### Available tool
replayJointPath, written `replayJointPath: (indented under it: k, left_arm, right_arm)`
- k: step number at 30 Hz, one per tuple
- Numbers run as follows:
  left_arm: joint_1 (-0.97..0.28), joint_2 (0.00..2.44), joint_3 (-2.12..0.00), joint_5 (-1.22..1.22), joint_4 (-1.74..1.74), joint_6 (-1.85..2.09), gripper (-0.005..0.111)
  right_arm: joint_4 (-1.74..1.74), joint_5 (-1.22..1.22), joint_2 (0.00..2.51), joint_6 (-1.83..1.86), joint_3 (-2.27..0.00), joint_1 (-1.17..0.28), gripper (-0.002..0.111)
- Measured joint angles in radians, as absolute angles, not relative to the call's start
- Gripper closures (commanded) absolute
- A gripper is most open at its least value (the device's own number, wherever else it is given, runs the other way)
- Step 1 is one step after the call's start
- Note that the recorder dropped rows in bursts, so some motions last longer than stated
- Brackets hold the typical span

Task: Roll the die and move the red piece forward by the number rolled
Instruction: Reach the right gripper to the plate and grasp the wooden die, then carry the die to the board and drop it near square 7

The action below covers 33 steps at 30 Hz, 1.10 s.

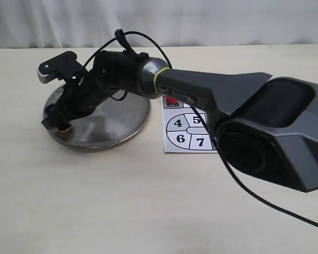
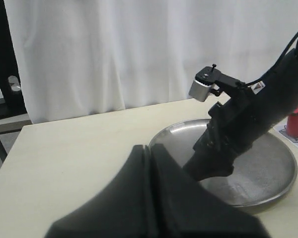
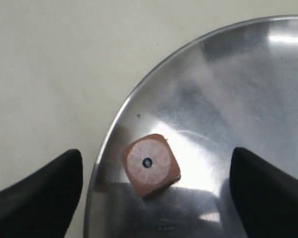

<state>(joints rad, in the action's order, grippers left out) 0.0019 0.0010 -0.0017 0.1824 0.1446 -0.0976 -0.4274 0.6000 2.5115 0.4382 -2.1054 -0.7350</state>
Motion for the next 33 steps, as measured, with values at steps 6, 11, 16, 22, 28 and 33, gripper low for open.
replayJointPath:
  k: [6, 11, 16, 22, 28, 33]
  left_arm:
    - [0.002, 0.001, -0.002, 0.182, 0.145, -0.098, 0.107]
    - [0.002, 0.001, -0.002, 0.182, 0.145, -0.098, 0.107]
    - [0.002, 0.001, -0.002, 0.182, 0.145, -0.098, 0.107]
    - [0.002, 0.001, -0.002, 0.182, 0.145, -0.098, 0.107]
    - [0.002, 0.001, -0.002, 0.182, 0.145, -0.098, 0.107]
    - [0.002, 0.001, -0.002, 0.182, 0.145, -0.098, 0.107]
  right_arm:
    - [-0.429, 0.576, 2.584, 0.468, -2.154, -0.735, 0.040]
    - [-0.432, 0.582, 2.594, 0.553, -2.154, -0.735, 0.082]
    - [-0.423, 0.655, 2.558, 0.567, -2.156, -0.735, 0.104]
    - [-0.326, 0.791, 2.387, 0.477, -2.156, -0.699, 0.104]
    - [-0.211, 0.910, 2.201, 0.270, -2.160, -0.588, 0.104]
    - [-0.088, 1.026, 2.114, 0.147, -2.158, -0.468, 0.104]
